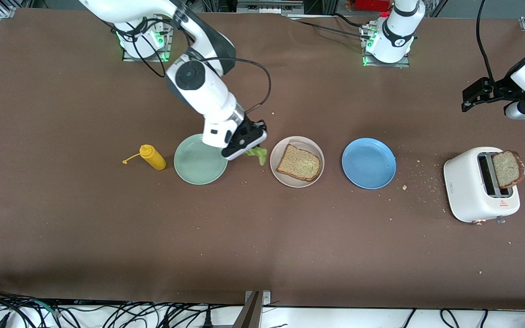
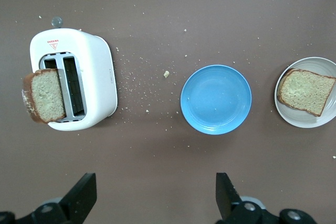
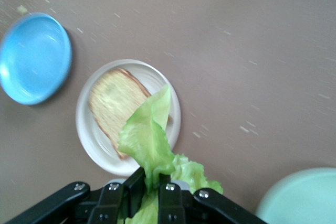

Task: Make sandwich in beige plate with both arms
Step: 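Lift the lettuce with the right gripper toward the beige plate, then lower the lettuce onto the bread and open the right gripper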

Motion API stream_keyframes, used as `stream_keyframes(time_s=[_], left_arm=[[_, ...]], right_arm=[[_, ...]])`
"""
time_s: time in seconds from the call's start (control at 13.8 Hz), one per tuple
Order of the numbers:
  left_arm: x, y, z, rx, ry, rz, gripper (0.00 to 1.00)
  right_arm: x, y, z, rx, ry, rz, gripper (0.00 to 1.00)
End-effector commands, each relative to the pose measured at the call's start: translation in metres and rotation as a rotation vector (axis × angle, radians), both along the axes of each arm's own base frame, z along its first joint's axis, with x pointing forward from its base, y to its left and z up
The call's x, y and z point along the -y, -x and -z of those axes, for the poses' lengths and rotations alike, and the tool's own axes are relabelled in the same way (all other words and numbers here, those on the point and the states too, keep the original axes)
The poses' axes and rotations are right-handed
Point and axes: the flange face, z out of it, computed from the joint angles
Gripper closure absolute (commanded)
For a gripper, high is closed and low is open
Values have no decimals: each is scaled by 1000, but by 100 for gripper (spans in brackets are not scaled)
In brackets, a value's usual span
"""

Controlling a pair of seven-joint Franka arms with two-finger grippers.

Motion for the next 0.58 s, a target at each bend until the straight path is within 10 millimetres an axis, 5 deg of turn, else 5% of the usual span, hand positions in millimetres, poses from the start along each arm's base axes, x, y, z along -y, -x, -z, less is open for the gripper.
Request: stream_keyframes(time_s=[0.0, 0.51], left_arm=[[1, 2, -8, 9, 16, -9, 0], [1, 2, -8, 9, 16, -9, 0]], right_arm=[[-26, -1, 21, 35, -107, 33, 100], [-66, 7, 89, 38, -134, 39, 100]])
